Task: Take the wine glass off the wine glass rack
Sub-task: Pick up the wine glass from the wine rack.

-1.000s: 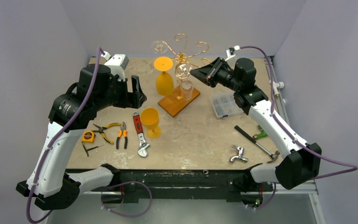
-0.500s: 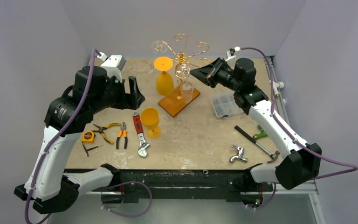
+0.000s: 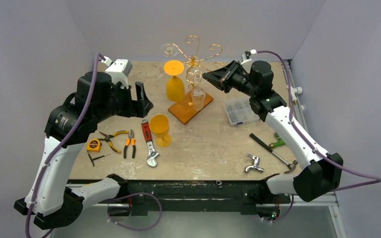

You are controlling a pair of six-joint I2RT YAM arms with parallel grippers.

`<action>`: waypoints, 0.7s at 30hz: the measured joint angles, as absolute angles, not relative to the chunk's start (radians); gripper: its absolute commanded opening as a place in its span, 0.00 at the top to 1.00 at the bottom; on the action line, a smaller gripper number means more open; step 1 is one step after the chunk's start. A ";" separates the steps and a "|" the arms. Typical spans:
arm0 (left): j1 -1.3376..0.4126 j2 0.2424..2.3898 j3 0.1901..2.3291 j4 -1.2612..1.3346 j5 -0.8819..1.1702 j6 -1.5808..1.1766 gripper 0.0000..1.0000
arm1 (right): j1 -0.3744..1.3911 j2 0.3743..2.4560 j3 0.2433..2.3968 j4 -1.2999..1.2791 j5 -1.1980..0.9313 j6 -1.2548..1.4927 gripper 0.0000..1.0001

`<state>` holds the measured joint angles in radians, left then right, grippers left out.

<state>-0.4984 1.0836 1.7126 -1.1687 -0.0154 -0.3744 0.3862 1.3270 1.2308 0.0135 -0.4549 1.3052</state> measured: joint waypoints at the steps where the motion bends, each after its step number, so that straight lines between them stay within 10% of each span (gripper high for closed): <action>1: -0.498 1.083 1.713 -1.169 -0.015 -0.374 0.21 | 0.386 1.326 1.232 0.014 -0.455 1.308 1.00; 21: -0.498 1.078 1.713 -1.169 -0.018 -0.373 0.19 | 0.387 1.321 1.312 -0.022 -0.438 1.333 1.00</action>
